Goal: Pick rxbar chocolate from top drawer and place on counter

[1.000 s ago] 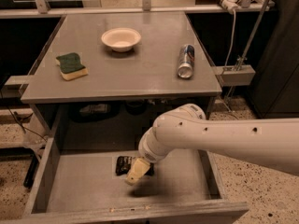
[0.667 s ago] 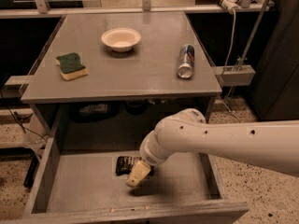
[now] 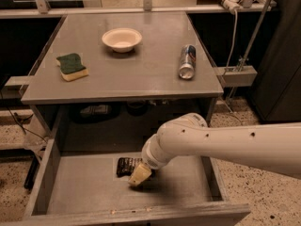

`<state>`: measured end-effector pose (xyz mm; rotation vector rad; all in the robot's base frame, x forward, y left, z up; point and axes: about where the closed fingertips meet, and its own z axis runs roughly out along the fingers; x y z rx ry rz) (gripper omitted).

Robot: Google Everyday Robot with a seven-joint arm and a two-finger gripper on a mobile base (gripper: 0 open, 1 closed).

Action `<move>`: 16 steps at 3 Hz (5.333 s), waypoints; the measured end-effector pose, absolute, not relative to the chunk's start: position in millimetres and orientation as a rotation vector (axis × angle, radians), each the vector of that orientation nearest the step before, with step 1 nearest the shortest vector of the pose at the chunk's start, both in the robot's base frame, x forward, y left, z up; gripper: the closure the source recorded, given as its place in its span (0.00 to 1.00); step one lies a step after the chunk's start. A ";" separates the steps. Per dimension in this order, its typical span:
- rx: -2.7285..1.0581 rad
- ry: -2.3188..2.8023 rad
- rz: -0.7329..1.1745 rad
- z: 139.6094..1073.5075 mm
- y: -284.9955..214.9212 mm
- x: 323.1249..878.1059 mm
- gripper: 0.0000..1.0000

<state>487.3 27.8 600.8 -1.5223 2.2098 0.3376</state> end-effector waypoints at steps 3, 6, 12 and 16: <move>-1.522 2.210 0.338 600.8 27.8 487.3 0.89; -1.427 2.222 0.294 660.0 19.9 497.7 1.00; -1.344 2.195 -0.007 888.1 20.4 563.7 1.00; -1.426 2.174 0.150 838.9 72.3 652.4 0.82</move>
Offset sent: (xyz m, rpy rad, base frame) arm 0.0000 0.0000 0.0000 0.0000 0.0000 0.0000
